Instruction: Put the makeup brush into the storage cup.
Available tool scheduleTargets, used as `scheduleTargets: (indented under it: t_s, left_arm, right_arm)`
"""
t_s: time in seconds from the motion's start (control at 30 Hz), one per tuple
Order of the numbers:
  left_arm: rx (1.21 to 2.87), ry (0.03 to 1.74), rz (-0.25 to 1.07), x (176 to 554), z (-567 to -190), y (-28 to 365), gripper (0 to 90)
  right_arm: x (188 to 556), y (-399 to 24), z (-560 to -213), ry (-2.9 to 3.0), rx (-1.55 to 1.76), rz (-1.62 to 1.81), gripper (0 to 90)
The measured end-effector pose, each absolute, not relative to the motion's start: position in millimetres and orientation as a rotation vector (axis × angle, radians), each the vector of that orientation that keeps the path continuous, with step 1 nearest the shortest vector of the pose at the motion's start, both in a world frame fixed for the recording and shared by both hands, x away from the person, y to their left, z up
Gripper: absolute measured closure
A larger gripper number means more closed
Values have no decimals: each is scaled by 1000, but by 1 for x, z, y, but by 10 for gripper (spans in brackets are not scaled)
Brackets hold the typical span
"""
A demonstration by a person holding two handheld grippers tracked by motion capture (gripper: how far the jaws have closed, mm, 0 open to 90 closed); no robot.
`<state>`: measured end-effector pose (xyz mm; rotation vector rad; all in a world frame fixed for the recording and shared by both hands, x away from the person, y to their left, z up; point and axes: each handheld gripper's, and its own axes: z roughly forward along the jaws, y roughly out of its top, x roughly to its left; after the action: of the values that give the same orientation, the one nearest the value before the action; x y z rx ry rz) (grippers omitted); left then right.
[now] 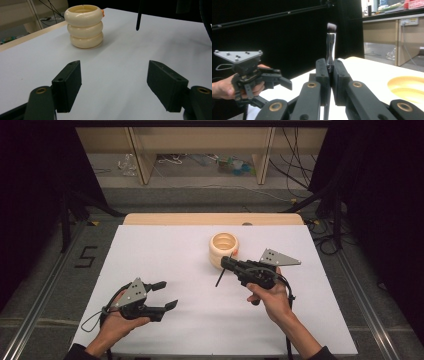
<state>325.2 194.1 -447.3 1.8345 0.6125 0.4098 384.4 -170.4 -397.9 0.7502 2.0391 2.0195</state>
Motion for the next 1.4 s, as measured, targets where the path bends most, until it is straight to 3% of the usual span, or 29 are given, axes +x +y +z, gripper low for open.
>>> scheduleTargets:
  t_s: [1.4]
  left_arm:
    - [1815,624,410,319,-449,202,239]
  right_arm:
    - [433,-186,-370,1983,852,1819,852]
